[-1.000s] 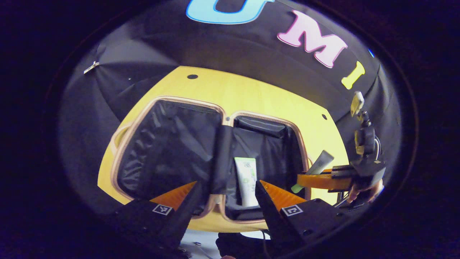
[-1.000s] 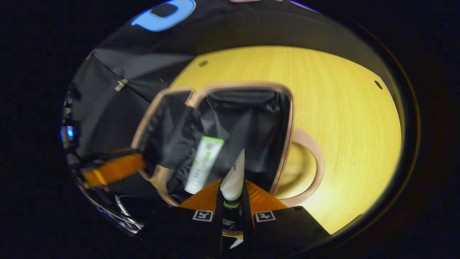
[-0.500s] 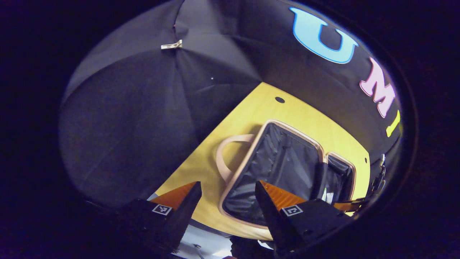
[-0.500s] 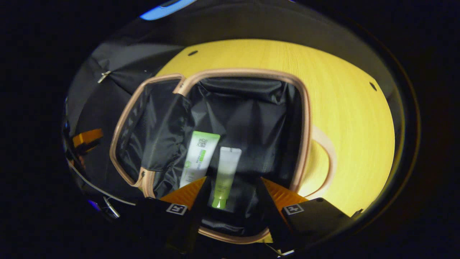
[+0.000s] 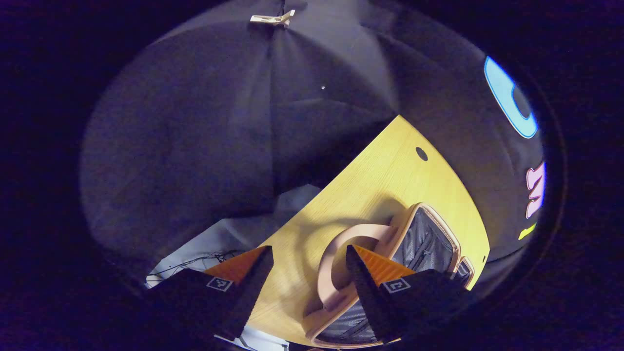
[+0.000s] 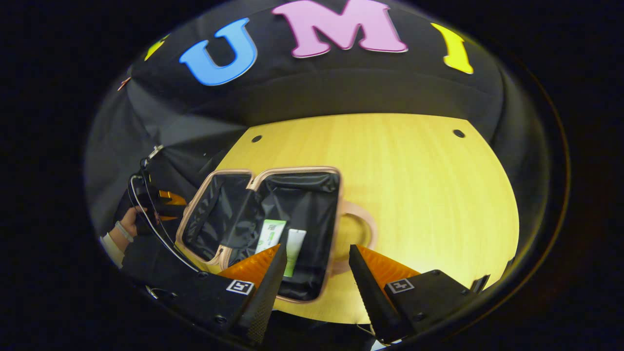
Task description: First open the suitcase, pack the skin care products into it, and then close the suitcase.
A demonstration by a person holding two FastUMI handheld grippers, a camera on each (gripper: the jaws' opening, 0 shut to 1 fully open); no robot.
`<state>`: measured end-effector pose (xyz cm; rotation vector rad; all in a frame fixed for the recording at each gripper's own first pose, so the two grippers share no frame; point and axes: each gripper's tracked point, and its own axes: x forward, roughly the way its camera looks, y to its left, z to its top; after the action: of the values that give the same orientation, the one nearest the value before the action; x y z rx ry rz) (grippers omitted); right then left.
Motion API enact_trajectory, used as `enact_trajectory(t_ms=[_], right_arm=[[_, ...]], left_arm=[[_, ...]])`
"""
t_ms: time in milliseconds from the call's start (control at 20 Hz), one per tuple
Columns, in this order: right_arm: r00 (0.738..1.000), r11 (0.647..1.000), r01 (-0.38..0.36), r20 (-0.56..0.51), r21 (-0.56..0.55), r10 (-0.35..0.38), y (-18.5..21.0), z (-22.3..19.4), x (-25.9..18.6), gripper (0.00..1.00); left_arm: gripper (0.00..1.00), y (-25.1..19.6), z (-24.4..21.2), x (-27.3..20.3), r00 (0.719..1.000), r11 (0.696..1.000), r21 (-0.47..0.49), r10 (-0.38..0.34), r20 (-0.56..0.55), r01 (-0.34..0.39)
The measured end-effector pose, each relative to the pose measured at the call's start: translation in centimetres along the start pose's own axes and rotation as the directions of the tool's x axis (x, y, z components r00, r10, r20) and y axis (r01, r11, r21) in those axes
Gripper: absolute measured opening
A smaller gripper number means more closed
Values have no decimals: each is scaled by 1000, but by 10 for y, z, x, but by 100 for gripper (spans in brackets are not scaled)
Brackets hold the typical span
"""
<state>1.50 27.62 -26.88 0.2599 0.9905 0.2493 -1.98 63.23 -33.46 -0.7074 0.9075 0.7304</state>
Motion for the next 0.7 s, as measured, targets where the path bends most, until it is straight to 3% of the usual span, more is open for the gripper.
enact_trajectory(t_ms=[150,200,250,350,450,550,600,700], right_arm=[[997,995,73,-6,64,-73,-33,-6,-5,82],[996,992,92,-6,82,-92,-41,-7,-6,83],[994,989,113,-9,97,-113,-47,-11,-7,83],[991,982,131,-14,135,-131,-56,-13,-8,83],[992,980,124,-12,157,-124,-56,-11,-10,83],[994,984,107,-2,143,-108,-51,-7,-8,83],[995,986,97,3,132,-98,-48,-3,-9,83],[997,991,72,27,114,-75,-42,9,-9,83]], left_arm=[[95,-4,-15,24,997,1000,10,30,-71,-30],[87,-4,-20,34,994,998,38,54,-91,-50],[90,3,-19,35,991,989,103,112,-74,-104],[69,-13,-19,45,995,977,200,85,-61,-71],[25,-18,-22,42,990,951,288,128,-52,-108],[18,-24,-15,32,993,930,354,113,-31,-95],[20,-29,-12,25,996,931,358,81,-22,-68],[13,-43,-7,1,1000,940,340,3,-23,5]])
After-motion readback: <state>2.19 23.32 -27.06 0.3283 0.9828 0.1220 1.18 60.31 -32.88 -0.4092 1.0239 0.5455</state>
